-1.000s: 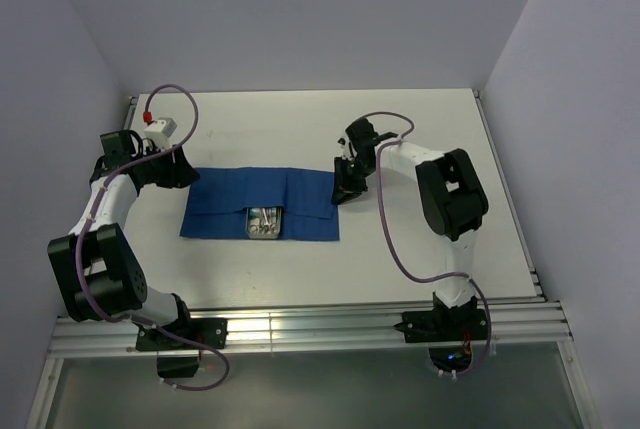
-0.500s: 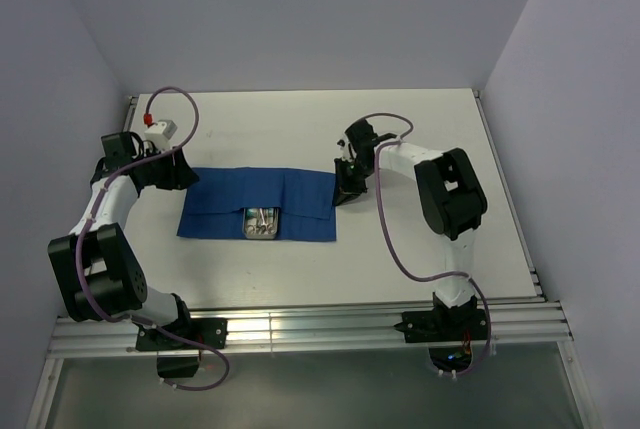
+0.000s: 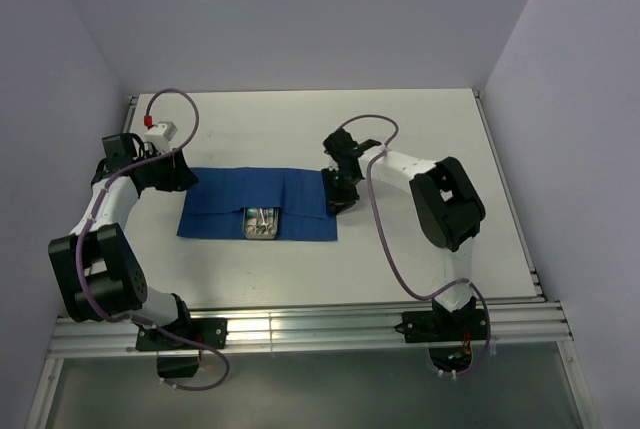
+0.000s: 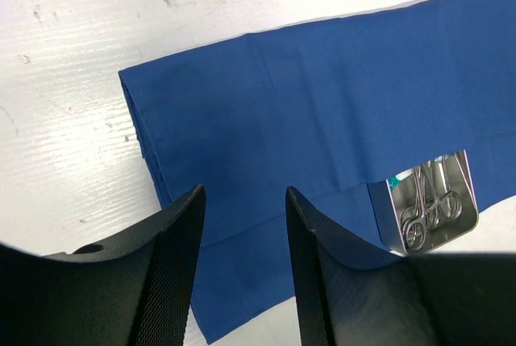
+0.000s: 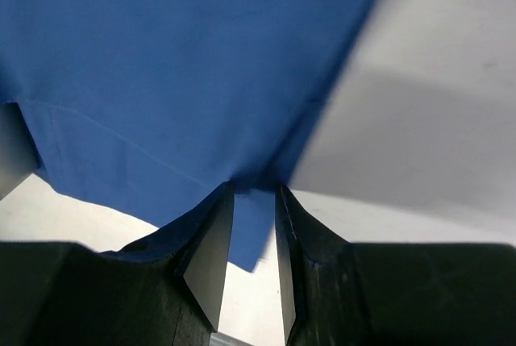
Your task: Open and lay out the surgical kit
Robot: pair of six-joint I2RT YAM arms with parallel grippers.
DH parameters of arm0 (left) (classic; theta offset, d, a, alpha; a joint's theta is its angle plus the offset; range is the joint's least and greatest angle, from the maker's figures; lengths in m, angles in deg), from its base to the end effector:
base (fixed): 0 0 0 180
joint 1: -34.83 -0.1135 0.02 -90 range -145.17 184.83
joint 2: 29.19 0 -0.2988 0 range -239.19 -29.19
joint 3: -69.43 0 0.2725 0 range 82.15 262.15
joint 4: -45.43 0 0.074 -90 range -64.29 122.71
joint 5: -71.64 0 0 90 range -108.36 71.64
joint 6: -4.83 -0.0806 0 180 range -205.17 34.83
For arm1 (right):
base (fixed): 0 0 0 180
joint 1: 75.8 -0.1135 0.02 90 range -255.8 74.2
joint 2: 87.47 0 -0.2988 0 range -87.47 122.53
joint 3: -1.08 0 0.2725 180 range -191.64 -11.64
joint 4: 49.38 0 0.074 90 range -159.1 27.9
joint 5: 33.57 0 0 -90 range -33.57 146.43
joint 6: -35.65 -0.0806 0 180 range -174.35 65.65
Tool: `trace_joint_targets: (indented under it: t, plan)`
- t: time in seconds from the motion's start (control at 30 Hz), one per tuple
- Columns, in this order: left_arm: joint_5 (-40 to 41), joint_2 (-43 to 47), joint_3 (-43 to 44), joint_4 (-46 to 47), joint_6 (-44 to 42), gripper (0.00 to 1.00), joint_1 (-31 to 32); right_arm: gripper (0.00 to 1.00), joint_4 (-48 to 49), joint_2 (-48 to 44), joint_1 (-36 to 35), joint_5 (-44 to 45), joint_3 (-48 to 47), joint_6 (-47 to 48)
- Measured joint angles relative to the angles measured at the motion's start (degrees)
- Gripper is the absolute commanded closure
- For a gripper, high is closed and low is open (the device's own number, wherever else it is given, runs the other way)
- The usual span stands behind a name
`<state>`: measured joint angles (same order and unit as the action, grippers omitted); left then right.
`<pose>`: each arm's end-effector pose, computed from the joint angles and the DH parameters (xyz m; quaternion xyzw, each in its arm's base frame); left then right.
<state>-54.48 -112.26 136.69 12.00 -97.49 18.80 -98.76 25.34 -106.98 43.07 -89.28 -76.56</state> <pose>0.3370 0.0474 0.2305 0.0791 0.8942 -0.2007 0.3922 0.3627 0.2413 0.1401 -0.0950 0.9763 0.1731 0.0885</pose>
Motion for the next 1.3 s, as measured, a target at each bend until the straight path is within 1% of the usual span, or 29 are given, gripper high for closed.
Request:
trace_joint_targets:
  t: [0.2, 0.37, 0.47, 0.67, 0.9, 1.1, 1.3]
  plan:
    - [0.5, 0.8, 0.0, -0.1, 0.0, 0.51, 0.0, 0.66, -2.0, 0.0, -5.6, 7.9, -1.9, -1.6]
    - [1.0, 1.6, 0.0, -0.1, 0.0, 0.51, 0.0, 0.66, -3.8, 0.7, -5.7, 13.4, -2.9, -3.1]
    - [1.3, 1.7, 0.0, -0.1, 0.0, 0.51, 0.0, 0.66, -4.0, 1.5, -5.7, 14.9, -3.1, -3.7]
    - [1.5, 2.0, -0.5, 0.0, 0.0, 0.51, 0.0, 0.67, -3.9, 1.7, -5.6, 15.7, -3.1, -3.9]
    - [1.6, 2.0, -0.7, -0.1, 0.0, 0.51, 0.0, 0.71, -3.6, 1.7, -5.0, 15.4, -2.9, -3.9]
    - [1.6, 2.0, -0.6, -0.1, 0.0, 0.51, -0.1, 0.75, -3.3, 1.7, -2.7, 14.6, -2.6, -3.7]
    - [1.9, 1.9, -0.5, -0.1, 0.0, 0.51, -0.1, 0.76, -2.9, 0.7, -0.2, 14.5, -1.1, -3.0]
